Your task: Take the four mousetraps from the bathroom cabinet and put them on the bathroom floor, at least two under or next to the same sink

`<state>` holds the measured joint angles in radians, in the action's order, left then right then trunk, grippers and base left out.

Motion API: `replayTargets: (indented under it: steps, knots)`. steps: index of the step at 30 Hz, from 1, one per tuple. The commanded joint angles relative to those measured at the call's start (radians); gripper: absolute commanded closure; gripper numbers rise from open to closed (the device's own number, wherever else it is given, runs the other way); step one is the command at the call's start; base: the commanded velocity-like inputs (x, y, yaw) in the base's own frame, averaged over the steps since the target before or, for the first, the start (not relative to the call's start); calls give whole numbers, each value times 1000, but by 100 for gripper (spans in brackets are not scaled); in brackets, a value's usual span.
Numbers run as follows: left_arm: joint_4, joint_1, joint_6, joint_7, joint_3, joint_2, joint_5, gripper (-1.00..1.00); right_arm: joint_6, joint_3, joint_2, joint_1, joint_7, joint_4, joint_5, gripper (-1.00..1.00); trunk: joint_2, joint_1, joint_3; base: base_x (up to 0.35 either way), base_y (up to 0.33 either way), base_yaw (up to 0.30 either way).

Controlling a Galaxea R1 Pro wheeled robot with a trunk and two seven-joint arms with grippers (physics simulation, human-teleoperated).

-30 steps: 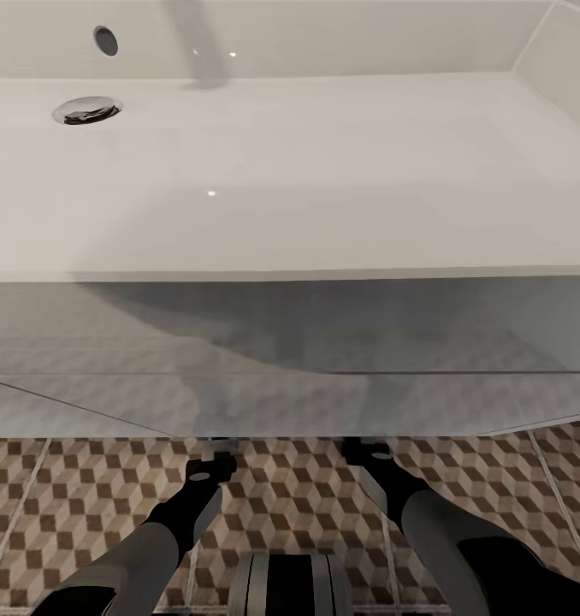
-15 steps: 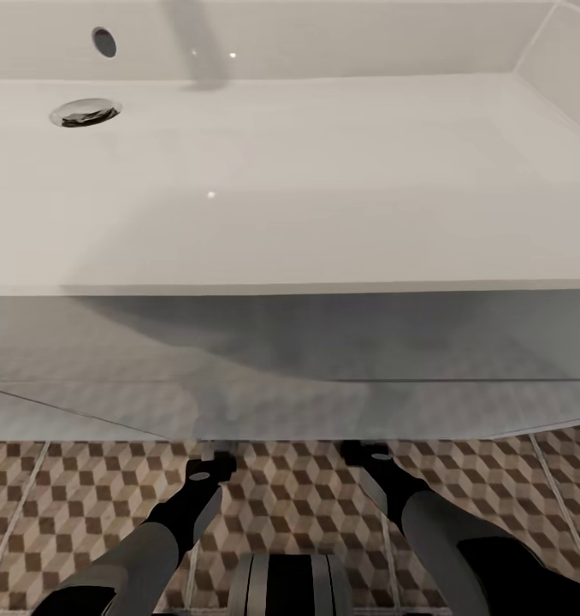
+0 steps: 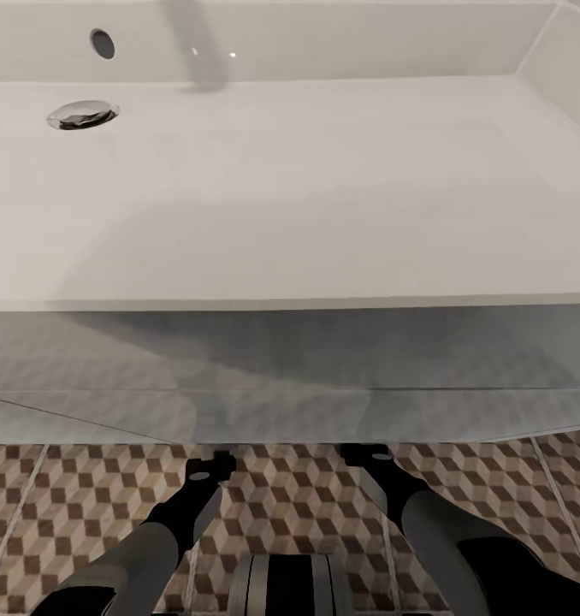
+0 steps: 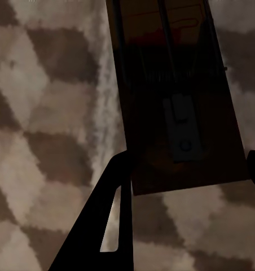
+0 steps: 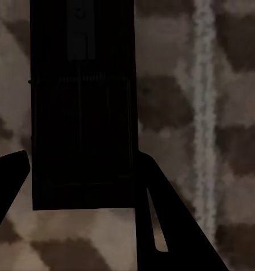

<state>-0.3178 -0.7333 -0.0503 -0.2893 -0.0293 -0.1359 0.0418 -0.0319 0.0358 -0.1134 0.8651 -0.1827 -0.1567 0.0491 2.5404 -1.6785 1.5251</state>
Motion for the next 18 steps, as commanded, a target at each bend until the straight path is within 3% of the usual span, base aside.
replayTargets:
  steps: [1, 18]
  knots:
    - [-2, 0, -6, -2, -3, -1, 6, 100, -3, 4, 0, 0, -4, -1, 5, 100, 0, 0, 1, 1, 0, 0]
    - [-9, 0, -12, -2, 2, -3, 7, 100, -3, 4, -1, 0, -4, 0, 6, 100, 0, 0, 1, 0, 0, 0]
